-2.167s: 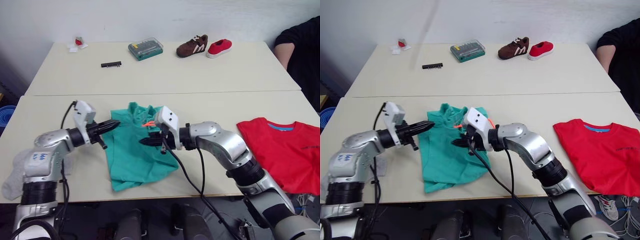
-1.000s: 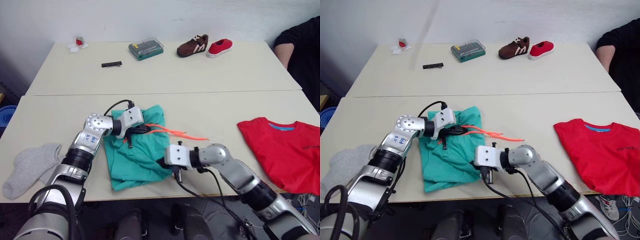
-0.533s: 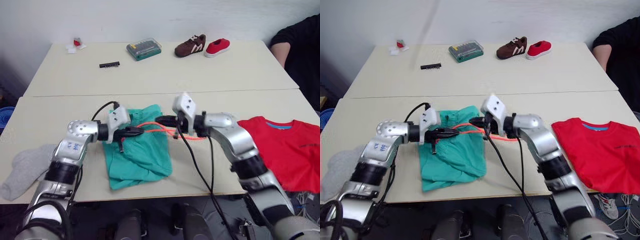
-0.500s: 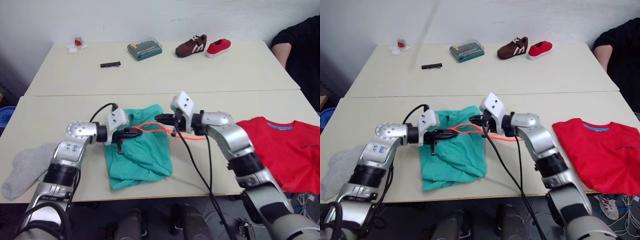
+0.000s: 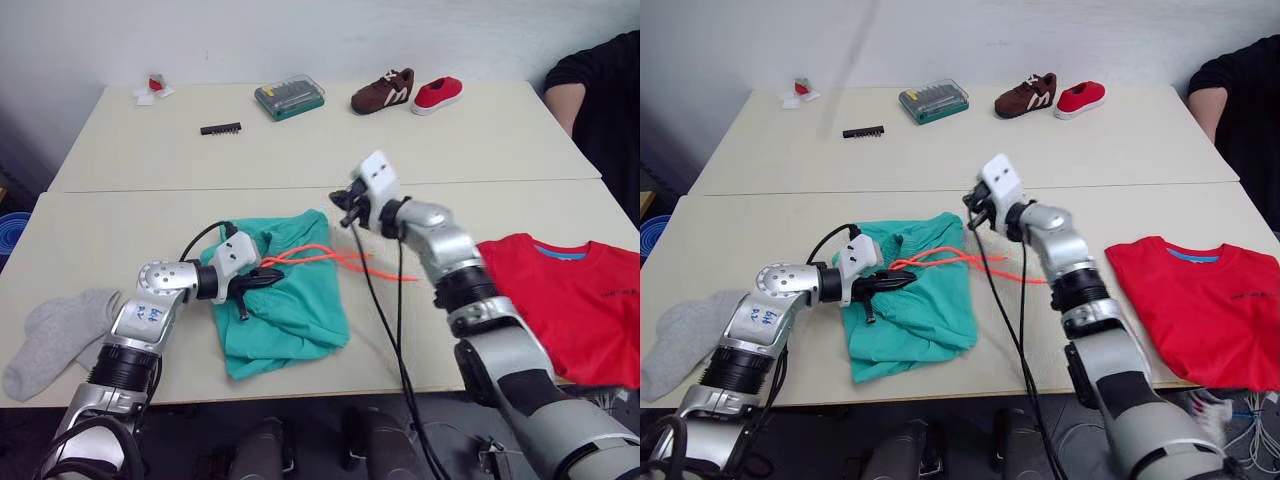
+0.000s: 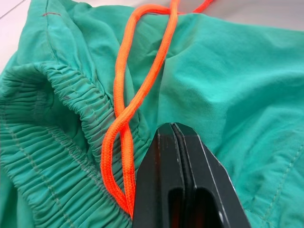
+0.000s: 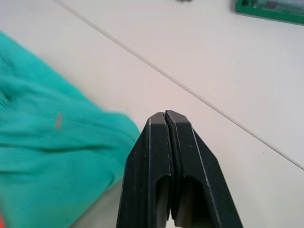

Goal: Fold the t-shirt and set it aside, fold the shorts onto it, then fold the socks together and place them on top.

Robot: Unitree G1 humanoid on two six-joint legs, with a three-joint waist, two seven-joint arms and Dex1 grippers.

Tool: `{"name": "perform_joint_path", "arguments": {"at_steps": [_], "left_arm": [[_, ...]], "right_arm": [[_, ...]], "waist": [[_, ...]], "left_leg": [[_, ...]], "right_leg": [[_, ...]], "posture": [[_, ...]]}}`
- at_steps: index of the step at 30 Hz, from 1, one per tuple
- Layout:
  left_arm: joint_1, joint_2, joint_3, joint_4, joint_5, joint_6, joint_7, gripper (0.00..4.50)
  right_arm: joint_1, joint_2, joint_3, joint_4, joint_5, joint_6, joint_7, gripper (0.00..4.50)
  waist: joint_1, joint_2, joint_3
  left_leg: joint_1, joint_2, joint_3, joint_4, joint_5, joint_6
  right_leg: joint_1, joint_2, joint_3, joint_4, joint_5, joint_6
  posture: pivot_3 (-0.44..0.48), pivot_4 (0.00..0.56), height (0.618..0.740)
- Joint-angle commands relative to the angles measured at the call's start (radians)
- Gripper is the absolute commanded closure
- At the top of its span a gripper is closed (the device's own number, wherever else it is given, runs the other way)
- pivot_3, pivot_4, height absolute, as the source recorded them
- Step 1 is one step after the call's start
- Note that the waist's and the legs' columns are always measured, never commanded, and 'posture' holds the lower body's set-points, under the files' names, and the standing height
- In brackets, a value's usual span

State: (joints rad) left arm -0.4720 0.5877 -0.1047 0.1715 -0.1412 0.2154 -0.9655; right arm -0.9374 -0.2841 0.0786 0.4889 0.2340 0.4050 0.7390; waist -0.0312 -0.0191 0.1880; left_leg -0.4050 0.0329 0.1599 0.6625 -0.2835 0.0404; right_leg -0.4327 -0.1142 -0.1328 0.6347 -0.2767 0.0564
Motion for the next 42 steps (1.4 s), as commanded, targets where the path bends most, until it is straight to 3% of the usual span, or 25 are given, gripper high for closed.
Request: {"name": "perform_joint_path", "arguments": {"at_steps": [1, 6, 9, 14, 15, 21, 30, 39, 42], "left_arm": [[0.010, -0.003, 0.022, -0.017, -0.029, 0.011, -0.004, 4.50], [0.016, 0.003, 0.079, -0.130, -0.162, 0.108, -0.055, 4.50], [0.036, 0.052, 0.139, -0.200, -0.259, 0.190, -0.112, 3.91], [0.074, 0.129, 0.183, -0.266, -0.304, 0.226, -0.143, 2.28], [0.083, 0.146, 0.198, -0.277, -0.319, 0.238, -0.152, 1.99], [0.108, 0.202, 0.260, -0.295, -0.344, 0.245, -0.145, 0.05], [0.123, 0.230, 0.278, -0.308, -0.320, 0.226, -0.119, 0.02], [0.138, 0.246, 0.279, -0.324, -0.325, 0.217, -0.108, 0.02], [0.142, 0.250, 0.274, -0.321, -0.325, 0.211, -0.108, 0.02]], "right_arm": [[0.131, -0.101, -0.051, -0.320, 0.209, 0.370, 0.113, 4.32], [0.329, -0.208, -0.056, -0.565, 0.384, 0.695, 0.148, 2.92], [0.355, -0.168, -0.101, -0.572, 0.462, 0.820, 0.108, 1.95], [0.321, -0.060, -0.161, -0.484, 0.514, 0.901, 0.028, 0.13], [0.311, -0.039, -0.149, -0.449, 0.500, 0.887, 0.019, 0.00], [0.254, 0.050, -0.068, -0.263, 0.414, 0.779, -0.002, 0.00], [0.164, 0.204, 0.015, -0.113, 0.339, 0.656, 0.009, 0.00], [0.171, 0.036, 0.003, -0.138, 0.312, 0.648, 0.086, 0.00], [0.150, 0.030, 0.013, -0.088, 0.297, 0.623, 0.096, 0.00]], "waist": [[0.002, 0.000, 0.000], [-0.002, 0.000, 0.000], [-0.015, 0.001, 0.000], [-0.014, 0.001, 0.001], [-0.012, 0.001, 0.001], [-0.008, 0.001, 0.001], [-0.029, 0.001, 0.000], [-0.005, 0.001, 0.000], [0.001, 0.001, 0.000]], "left_leg": [[0.000, 0.000, 0.000, 0.000, 0.000, 0.000], [0.000, 0.000, -0.002, 0.000, -0.002, 0.002], [0.000, 0.000, -0.002, -0.001, -0.002, 0.001], [0.003, 0.000, -0.002, -0.006, 0.001, -0.003], [0.002, 0.000, -0.002, -0.007, 0.001, -0.003], [0.001, -0.001, -0.001, -0.007, 0.001, -0.002], [0.004, -0.001, -0.001, -0.012, 0.003, -0.006], [0.004, -0.002, 0.000, -0.013, 0.004, -0.006], [0.004, -0.002, 0.000, -0.012, 0.003, -0.007]], "right_leg": [[0.000, 0.000, 0.000, 0.000, 0.000, 0.000], [0.001, -0.001, -0.001, -0.008, 0.000, 0.000], [0.000, -0.001, -0.001, -0.006, 0.000, 0.000], [0.000, -0.001, -0.002, -0.005, -0.001, -0.002], [0.000, -0.001, -0.002, -0.006, -0.001, -0.002], [0.000, -0.001, -0.001, -0.007, -0.001, -0.002], [-0.001, 0.001, -0.001, -0.006, -0.001, -0.003], [-0.002, 0.000, 0.001, -0.007, -0.001, -0.003], [-0.002, -0.001, 0.001, -0.007, -0.001, -0.002]], "posture": [[0.000, 0.150, 0.740], [0.000, 0.150, 0.740], [0.000, 0.150, 0.740], [0.000, 0.150, 0.740], [0.000, 0.150, 0.740], [0.000, 0.150, 0.740], [0.000, 0.150, 0.740], [0.000, 0.150, 0.740], [0.000, 0.150, 0.740]]}}
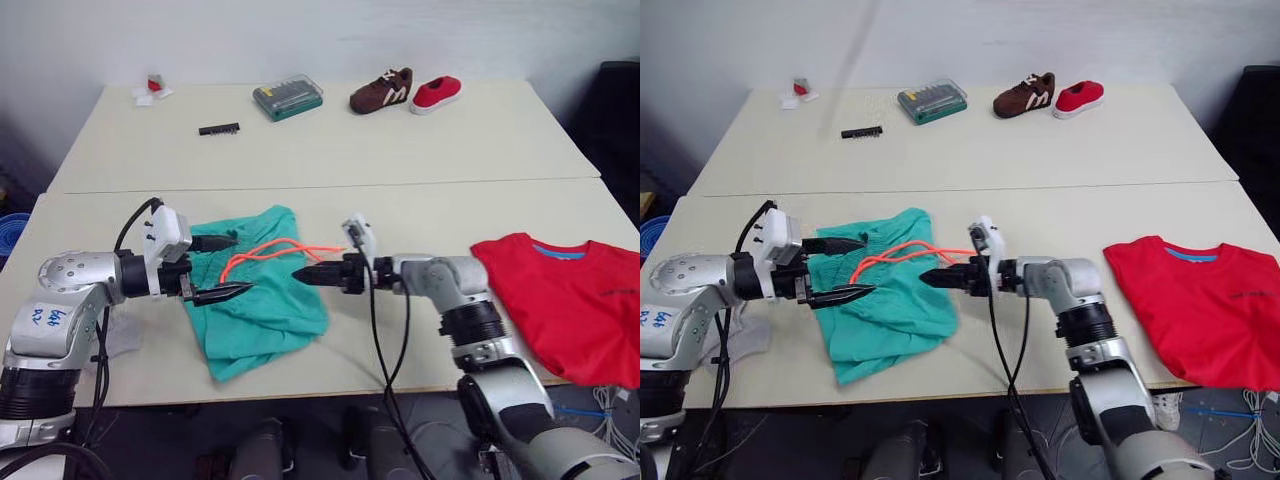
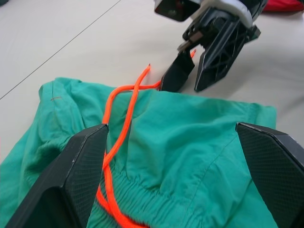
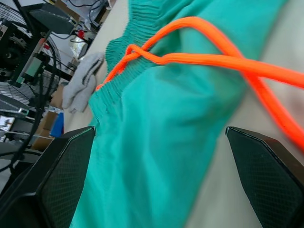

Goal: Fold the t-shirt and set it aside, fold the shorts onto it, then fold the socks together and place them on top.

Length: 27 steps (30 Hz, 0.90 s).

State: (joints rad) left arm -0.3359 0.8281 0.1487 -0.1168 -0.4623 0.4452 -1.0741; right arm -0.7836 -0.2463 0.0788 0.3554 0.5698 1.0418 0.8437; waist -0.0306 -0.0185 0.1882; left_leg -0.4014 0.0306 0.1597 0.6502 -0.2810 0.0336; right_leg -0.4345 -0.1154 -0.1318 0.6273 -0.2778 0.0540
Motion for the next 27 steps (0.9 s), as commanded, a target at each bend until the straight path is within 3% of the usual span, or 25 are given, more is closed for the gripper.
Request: {"name": "perform_joint_path", "arguments": {"at_steps": [1, 11, 15, 25, 27], "left_arm": [[0.006, 0.010, 0.018, -0.031, -0.002, -0.022, 0.001, 0.02], [-0.007, 0.001, 0.007, -0.032, -0.004, -0.021, 0.015, 0.02], [0.004, 0.002, 0.013, -0.042, -0.008, -0.020, 0.020, 0.00], [-0.021, -0.033, -0.003, -0.031, -0.029, -0.010, 0.026, 0.00], [-0.042, -0.062, -0.015, -0.047, -0.061, 0.025, 0.027, 0.00]], "right_arm": [[-0.013, 0.003, 0.020, 0.068, -0.047, -0.028, -0.009, 0.00], [-0.096, 0.222, 0.075, 0.242, -0.112, -0.112, -0.016, 0.00], [-0.108, 0.236, 0.057, 0.299, -0.149, -0.141, -0.029, 0.90], [-0.072, 0.180, 0.018, 0.162, -0.119, -0.060, -0.014, 4.33], [-0.056, 0.150, -0.012, 0.072, -0.097, -0.020, -0.037, 4.42]], "waist": [[-0.001, 0.000, 0.000], [-0.046, -0.001, 0.000], [-0.055, -0.001, 0.000], [-0.046, -0.001, -0.001], [-0.041, -0.001, -0.001]], "left_leg": [[0.000, 0.000, 0.000, 0.000, 0.000, 0.000], [0.004, 0.003, 0.002, -0.003, 0.003, -0.002], [0.005, 0.003, 0.002, -0.004, 0.003, -0.003], [0.009, 0.003, 0.001, -0.004, 0.001, -0.006], [0.010, 0.003, 0.001, -0.004, -0.001, -0.008]], "right_leg": [[0.000, 0.000, 0.000, 0.000, 0.000, 0.000], [0.000, 0.002, 0.000, 0.004, -0.001, -0.003], [0.000, 0.003, 0.000, 0.009, -0.001, -0.004], [0.005, 0.003, 0.001, 0.002, -0.002, -0.005], [0.006, 0.003, 0.001, 0.002, -0.002, -0.004]], "posture": [[0.000, 0.150, 0.740], [0.000, 0.150, 0.740], [0.000, 0.150, 0.740], [0.000, 0.150, 0.740], [0.000, 0.150, 0.740]]}}
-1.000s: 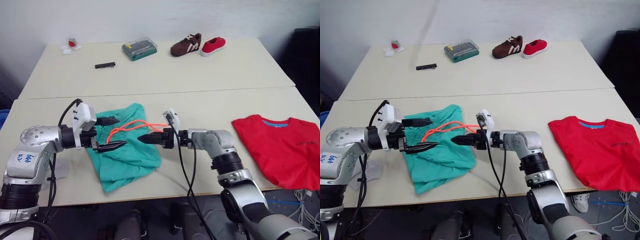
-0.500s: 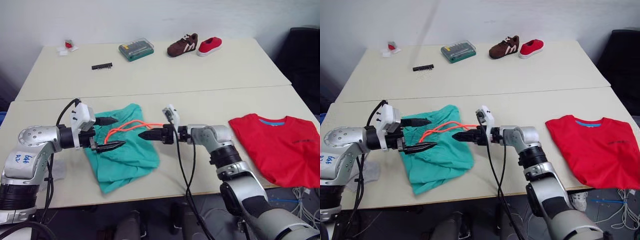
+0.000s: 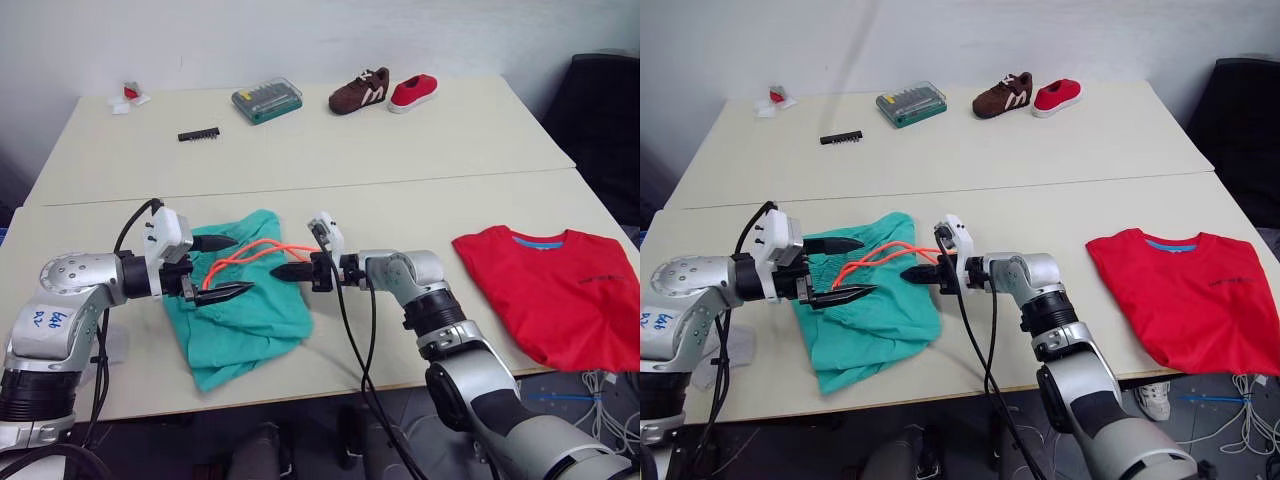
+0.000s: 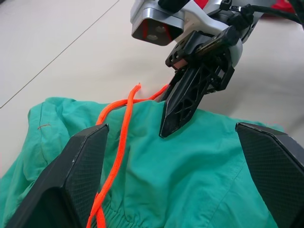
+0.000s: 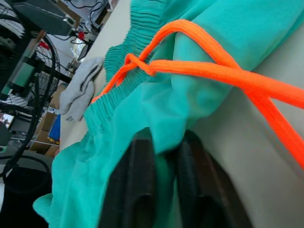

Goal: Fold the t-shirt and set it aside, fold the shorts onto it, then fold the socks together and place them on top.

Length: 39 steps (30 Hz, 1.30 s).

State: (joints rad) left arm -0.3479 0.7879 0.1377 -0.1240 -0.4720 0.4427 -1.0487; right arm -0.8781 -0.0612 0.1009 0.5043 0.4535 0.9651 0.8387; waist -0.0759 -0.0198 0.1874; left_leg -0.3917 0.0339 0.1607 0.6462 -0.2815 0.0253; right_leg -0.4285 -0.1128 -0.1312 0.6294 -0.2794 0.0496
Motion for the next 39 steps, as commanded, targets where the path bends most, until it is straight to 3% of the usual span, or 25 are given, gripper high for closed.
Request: {"name": "perform_joint_path", "arguments": {"at_steps": [1, 5, 8, 10, 13, 18, 23, 26, 33, 39], "left_arm": [[-0.040, -0.038, -0.010, -0.050, -0.069, 0.046, 0.002, 0.00], [-0.078, -0.089, -0.030, -0.077, -0.115, 0.104, 0.013, 0.00], [-0.106, -0.122, -0.063, -0.083, -0.111, 0.103, 0.014, 0.00], [-0.117, -0.149, -0.087, -0.086, -0.105, 0.094, 0.016, 0.00], [-0.112, -0.185, -0.117, -0.121, -0.104, 0.090, 0.028, 0.00], [-0.101, -0.206, -0.134, -0.152, -0.108, 0.091, 0.036, 0.00], [-0.116, -0.206, -0.140, -0.116, -0.093, 0.070, 0.020, 0.00], [-0.141, -0.207, -0.150, -0.089, -0.079, 0.051, 0.007, 0.00], [-0.151, -0.196, -0.150, -0.069, -0.067, 0.034, -0.007, 0.00], [-0.160, -0.191, -0.154, -0.056, -0.059, 0.026, -0.014, 0.00]], "right_arm": [[0.050, -0.060, -0.053, -0.138, 0.036, 0.092, -0.043, 4.42], [0.097, -0.186, -0.146, -0.386, 0.116, 0.270, -0.093, 4.42], [0.132, -0.358, -0.244, -0.576, 0.180, 0.413, -0.102, 4.42], [0.158, -0.543, -0.354, -0.659, 0.226, 0.516, -0.075, 4.42], [0.248, -0.849, -0.486, -0.665, 0.250, 0.555, 0.001, 4.42], [0.496, -1.155, -0.619, -0.515, 0.187, 0.417, 0.123, 4.42], [0.660, -1.243, -0.676, -0.390, 0.124, 0.291, 0.174, 4.42], [0.743, -1.257, -0.676, -0.234, 0.021, 0.106, 0.166, 4.42], [0.734, -1.281, -0.689, 0.021, -0.058, -0.090, 0.153, 4.42], [0.729, -1.275, -0.669, 0.129, -0.099, -0.208, 0.153, 4.42]], "waist": [[0.015, 0.000, 0.000], [0.045, 0.001, 0.000], [0.053, 0.001, 0.001], [0.057, 0.002, 0.001], [0.073, 0.002, 0.001], [0.072, 0.002, 0.002], [0.071, 0.002, 0.002], [0.076, 0.002, 0.002], [0.078, 0.003, 0.001], [0.075, 0.003, 0.002]], "left_leg": [[0.000, 0.000, 0.000, 0.000, 0.000, 0.000], [-0.007, -0.002, -0.002, 0.001, 0.000, 0.003], [-0.017, -0.004, -0.002, 0.003, 0.003, 0.009], [-0.018, -0.004, -0.001, 0.003, 0.002, 0.010], [-0.017, -0.004, 0.000, 0.003, 0.001, 0.013], [-0.014, -0.002, 0.003, 0.002, 0.000, 0.014], [-0.011, -0.002, 0.005, 0.004, 0.002, 0.014], [-0.011, -0.002, 0.004, 0.004, 0.003, 0.014], [-0.012, -0.003, 0.004, 0.004, 0.004, 0.014], [-0.011, -0.003, 0.004, 0.005, 0.005, 0.014]], "right_leg": [[0.000, -0.001, 0.000, 0.000, 0.000, 0.000], [-0.004, -0.001, -0.001, -0.001, 0.000, 0.000], [-0.013, -0.003, -0.001, -0.001, 0.001, 0.002], [-0.014, -0.003, -0.001, -0.001, 0.001, 0.002], [-0.013, -0.002, -0.001, -0.004, 0.001, 0.003], [-0.010, 0.001, 0.000, -0.008, 0.001, 0.003], [-0.008, 0.001, 0.001, -0.006, 0.003, 0.004], [-0.008, 0.001, 0.001, -0.007, 0.003, 0.003], [-0.007, 0.000, 0.002, -0.007, 0.005, 0.006], [-0.007, 0.000, 0.001, -0.007, 0.005, 0.006]], "posture": [[0.000, 0.150, 0.740], [0.000, 0.150, 0.740], [0.000, 0.150, 0.740], [0.000, 0.150, 0.740], [0.000, 0.150, 0.740], [0.000, 0.150, 0.740], [0.000, 0.150, 0.740], [0.000, 0.150, 0.740], [0.000, 0.150, 0.740], [0.000, 0.150, 0.740]]}}
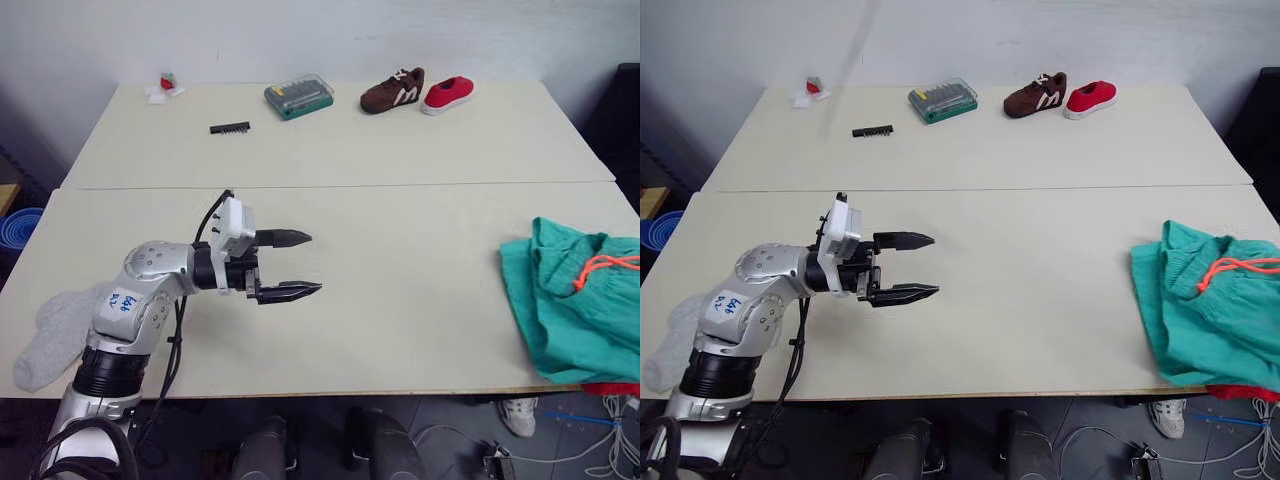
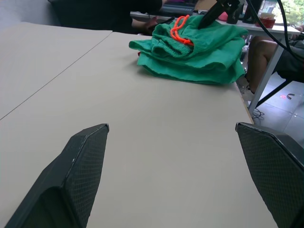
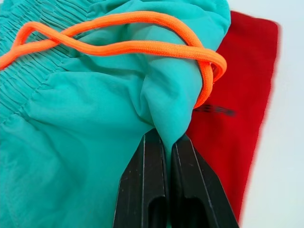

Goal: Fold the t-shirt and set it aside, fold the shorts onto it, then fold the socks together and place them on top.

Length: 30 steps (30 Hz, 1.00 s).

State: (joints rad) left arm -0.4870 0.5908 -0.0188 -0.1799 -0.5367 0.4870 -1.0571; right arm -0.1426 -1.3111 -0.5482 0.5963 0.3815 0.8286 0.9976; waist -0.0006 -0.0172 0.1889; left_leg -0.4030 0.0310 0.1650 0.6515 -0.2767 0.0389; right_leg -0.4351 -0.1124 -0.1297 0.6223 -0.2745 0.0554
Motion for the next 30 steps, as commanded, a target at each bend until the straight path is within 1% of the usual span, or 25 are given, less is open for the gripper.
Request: {"name": "perform_joint_path", "arguments": {"at_steps": [1, 4, 8, 11, 12, 13, 15, 17, 19, 21, 22, 24, 26, 28, 29, 30], "left_arm": [[-0.024, 0.005, 0.001, 0.001, 0.007, -0.018, -0.006, 0.00], [-0.032, 0.002, -0.002, -0.001, 0.007, -0.014, -0.007, 0.00], [-0.028, -0.006, -0.009, -0.008, 0.009, -0.013, -0.004, 0.00], [-0.018, -0.011, -0.015, -0.029, 0.002, 0.000, 0.003, 0.00], [-0.015, -0.010, -0.015, -0.035, -0.001, 0.003, 0.003, 0.00], [-0.014, -0.009, -0.015, -0.038, -0.002, 0.004, 0.003, 0.00], [-0.010, -0.005, -0.014, -0.039, -0.002, 0.005, -0.001, 0.00], [-0.012, -0.001, -0.013, -0.032, 0.002, 0.002, -0.006, 0.00], [-0.014, 0.003, -0.011, -0.028, 0.003, 0.000, -0.010, 0.00], [-0.015, 0.007, -0.009, -0.021, 0.007, -0.004, -0.012, 0.00], [-0.015, 0.010, -0.008, -0.018, 0.009, -0.006, -0.012, 0.00], [-0.015, 0.018, -0.001, -0.011, 0.011, -0.005, -0.009, 0.00], [-0.012, 0.024, 0.005, -0.009, 0.011, -0.003, -0.005, 0.00], [0.004, 0.040, 0.018, -0.016, 0.016, 0.006, 0.012, 0.00], [0.019, 0.050, 0.029, -0.023, 0.019, 0.010, 0.024, 0.00], [0.030, 0.058, 0.035, -0.029, 0.020, 0.012, 0.032, 0.00]], "right_arm": [[-0.011, -0.019, -0.017, 0.057, -0.036, -0.096, -0.017, 4.42], [-0.018, 0.008, -0.010, 0.113, -0.054, -0.180, -0.044, 4.42], [-0.013, 0.071, -0.053, 0.123, -0.026, -0.279, -0.045, 4.42], [0.045, 0.115, -0.084, 0.149, -0.036, -0.370, -0.065, 4.42], [0.066, 0.122, -0.092, 0.145, -0.038, -0.389, -0.064, 4.01], [0.078, 0.126, -0.098, 0.140, -0.036, -0.399, -0.061, 3.79], [0.104, 0.132, -0.125, 0.112, -0.023, -0.415, -0.058, 3.15], [0.157, 0.111, -0.169, 0.068, -0.037, -0.459, -0.062, 2.35], [0.218, 0.087, -0.229, 0.010, -0.058, -0.505, -0.046, 1.79], [0.223, 0.067, -0.306, -0.065, -0.036, -0.487, -0.036, 1.04], [0.218, 0.065, -0.332, -0.105, -0.021, -0.465, -0.033, 0.74], [0.192, 0.072, -0.361, -0.276, 0.055, -0.368, -0.002, 0.03], [0.165, 0.087, -0.371, -0.430, 0.148, -0.243, 0.010, 0.01], [0.128, 0.140, -0.313, -0.670, 0.356, -0.098, 0.031, 0.01], [0.106, 0.168, -0.261, -0.787, 0.451, -0.049, 0.019, 0.01], [0.091, 0.188, -0.230, -0.859, 0.506, -0.017, 0.005, 0.01]], "waist": [[0.000, 0.000, 0.000], [0.000, 0.000, 0.000], [0.000, 0.000, 0.000], [0.000, 0.000, 0.000], [0.002, 0.000, 0.000], [0.003, 0.000, 0.000], [0.001, 0.000, 0.000], [0.001, 0.000, 0.000], [0.001, 0.000, 0.000], [0.000, 0.002, 0.000], [-0.003, 0.003, 0.000], [-0.007, 0.003, 0.000], [-0.010, 0.003, 0.000], [-0.008, 0.002, 0.000], [-0.007, 0.002, 0.001], [-0.007, 0.001, 0.001]], "left_leg": [[0.000, 0.000, 0.000, 0.000, 0.000, 0.000], [0.001, 0.000, 0.000, 0.000, 0.000, 0.000], [0.001, 0.000, -0.001, 0.000, -0.001, -0.001], [0.002, 0.000, -0.001, 0.000, 0.000, -0.001], [0.002, 0.000, -0.001, 0.000, 0.000, -0.001], [0.003, 0.000, -0.002, 0.000, 0.000, -0.001], [0.003, 0.000, -0.002, 0.001, 0.000, -0.001], [0.004, 0.000, -0.002, 0.001, 0.000, -0.001], [0.006, 0.000, -0.002, 0.000, -0.001, -0.001], [0.006, 0.000, -0.002, -0.001, -0.001, -0.002], [0.006, 0.000, -0.001, -0.001, -0.001, -0.002], [0.009, 0.000, 0.001, -0.002, -0.001, -0.001], [0.011, 0.002, 0.001, -0.003, -0.002, -0.003], [0.012, 0.002, 0.000, -0.003, -0.002, -0.004], [0.012, 0.003, -0.001, -0.003, -0.002, -0.004], [0.012, 0.004, -0.001, -0.003, -0.002, -0.005]], "right_leg": [[0.001, 0.000, 0.000, 0.000, 0.000, 0.000], [0.002, 0.000, 0.000, 0.000, 0.000, 0.000], [0.003, 0.000, -0.001, -0.001, 0.000, 0.000], [0.003, 0.000, -0.001, 0.000, 0.000, 0.000], [0.004, 0.000, -0.001, 0.000, 0.000, 0.000], [0.004, 0.000, -0.001, 0.000, 0.000, 0.000], [0.005, 0.000, -0.001, 0.000, 0.000, 0.000], [0.006, 0.000, 0.000, 0.000, 0.000, 0.001], [0.007, 0.000, 0.000, 0.000, 0.000, 0.001], [0.007, 0.000, 0.000, 0.000, 0.000, 0.001], [0.007, 0.000, 0.001, 0.000, 0.000, 0.001], [0.007, 0.000, 0.003, 0.000, 0.000, 0.001], [0.009, 0.002, 0.003, 0.000, 0.000, 0.000], [0.009, 0.003, 0.003, 0.002, -0.001, -0.002], [0.009, 0.003, 0.003, 0.002, -0.002, -0.002], [0.009, 0.004, 0.003, 0.002, -0.002, -0.003]], "posture": [[0.000, 0.150, 0.740], [0.000, 0.150, 0.740], [0.000, 0.150, 0.740], [0.000, 0.150, 0.740], [0.000, 0.150, 0.740], [0.000, 0.150, 0.740], [0.000, 0.150, 0.740], [0.000, 0.150, 0.740], [0.000, 0.150, 0.740], [0.000, 0.150, 0.740], [0.000, 0.150, 0.740], [0.000, 0.150, 0.740], [0.000, 0.150, 0.740], [0.000, 0.150, 0.740], [0.000, 0.150, 0.740], [0.000, 0.150, 0.740]]}}
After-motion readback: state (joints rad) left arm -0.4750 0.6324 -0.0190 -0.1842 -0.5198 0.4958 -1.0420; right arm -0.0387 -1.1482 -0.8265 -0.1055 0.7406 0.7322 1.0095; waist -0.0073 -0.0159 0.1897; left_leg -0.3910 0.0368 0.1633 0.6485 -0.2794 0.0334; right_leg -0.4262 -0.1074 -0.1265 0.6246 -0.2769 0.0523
